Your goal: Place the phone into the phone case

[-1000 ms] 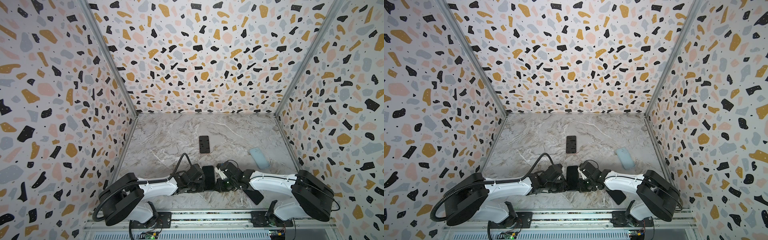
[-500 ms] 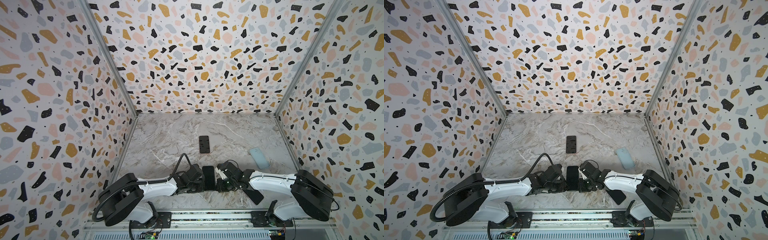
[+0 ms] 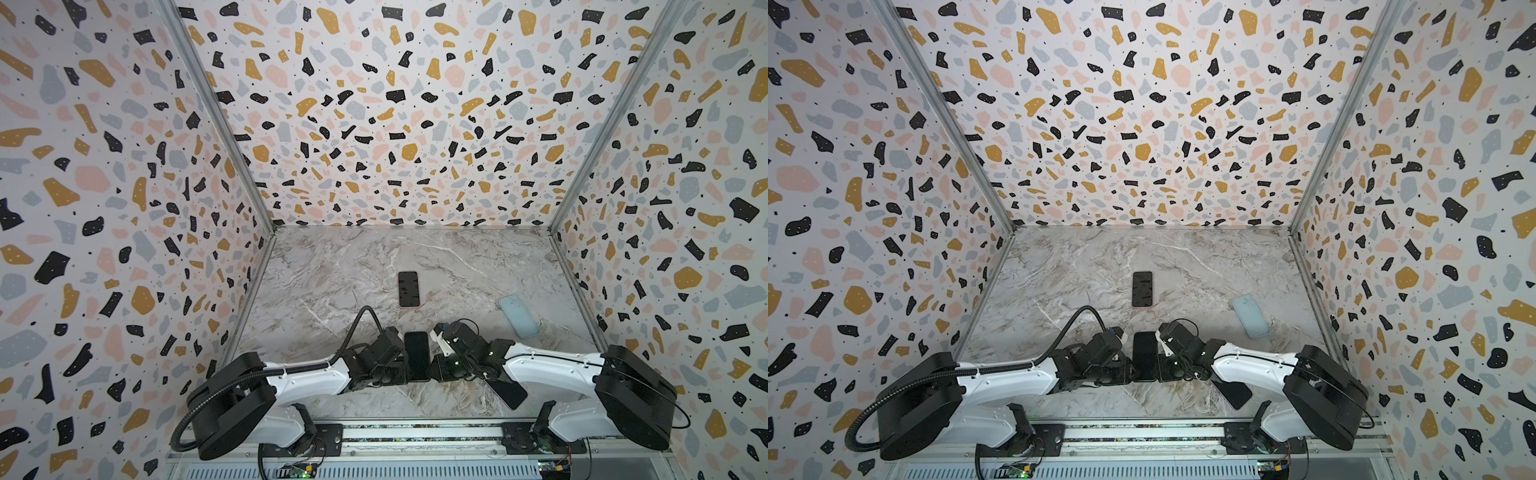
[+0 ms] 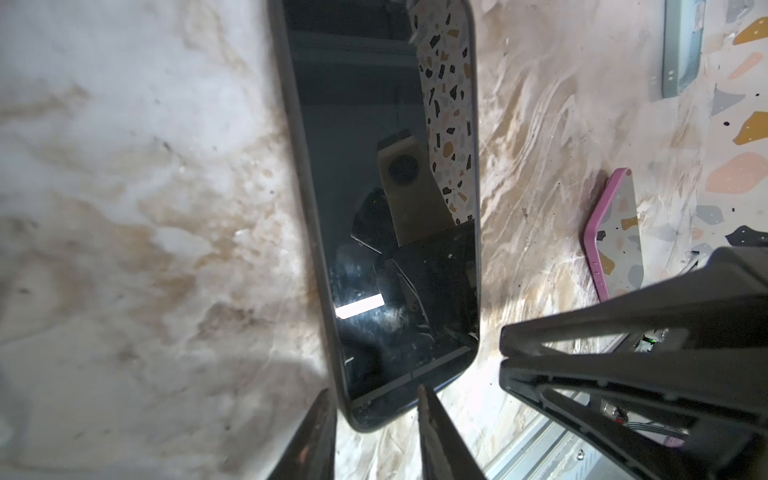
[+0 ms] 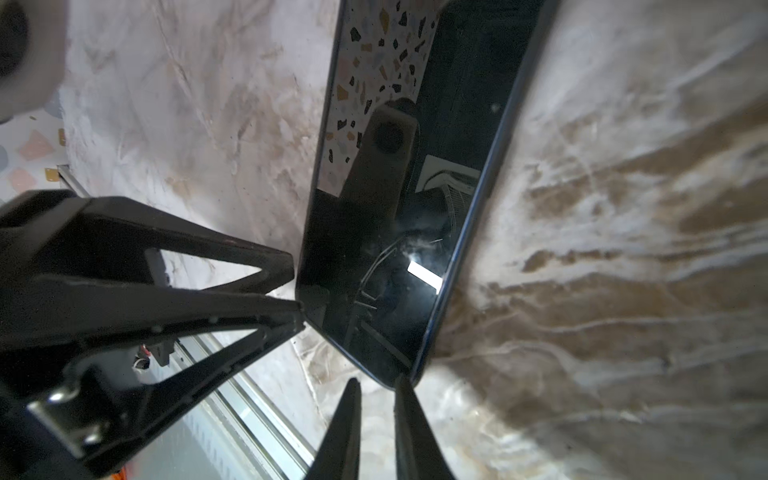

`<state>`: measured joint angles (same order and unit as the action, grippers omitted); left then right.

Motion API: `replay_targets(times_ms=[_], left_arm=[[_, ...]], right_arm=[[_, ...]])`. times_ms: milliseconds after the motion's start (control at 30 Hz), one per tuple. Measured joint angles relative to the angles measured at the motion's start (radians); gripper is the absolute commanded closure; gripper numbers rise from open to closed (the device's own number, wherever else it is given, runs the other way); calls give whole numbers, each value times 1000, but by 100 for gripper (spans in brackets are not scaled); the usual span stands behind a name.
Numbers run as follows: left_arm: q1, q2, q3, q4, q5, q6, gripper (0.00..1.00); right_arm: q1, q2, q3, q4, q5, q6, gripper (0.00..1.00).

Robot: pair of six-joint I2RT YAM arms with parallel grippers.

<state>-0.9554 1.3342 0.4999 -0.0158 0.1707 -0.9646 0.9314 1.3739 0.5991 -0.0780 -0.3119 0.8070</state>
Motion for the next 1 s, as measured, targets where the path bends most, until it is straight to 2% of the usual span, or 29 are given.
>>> replay_targets(times_ms=[267,400,1000], left_arm=[[1,1,0,-22,0,12,56],[2,11,0,-21,3,12,55],[6,47,2,46,29,10,57]], right_arm=[[-12,35,0,11,-9,-5,68],[-17,56,0,12,-14,-6,67],[-23,93,-19,72,-63,-3,79]])
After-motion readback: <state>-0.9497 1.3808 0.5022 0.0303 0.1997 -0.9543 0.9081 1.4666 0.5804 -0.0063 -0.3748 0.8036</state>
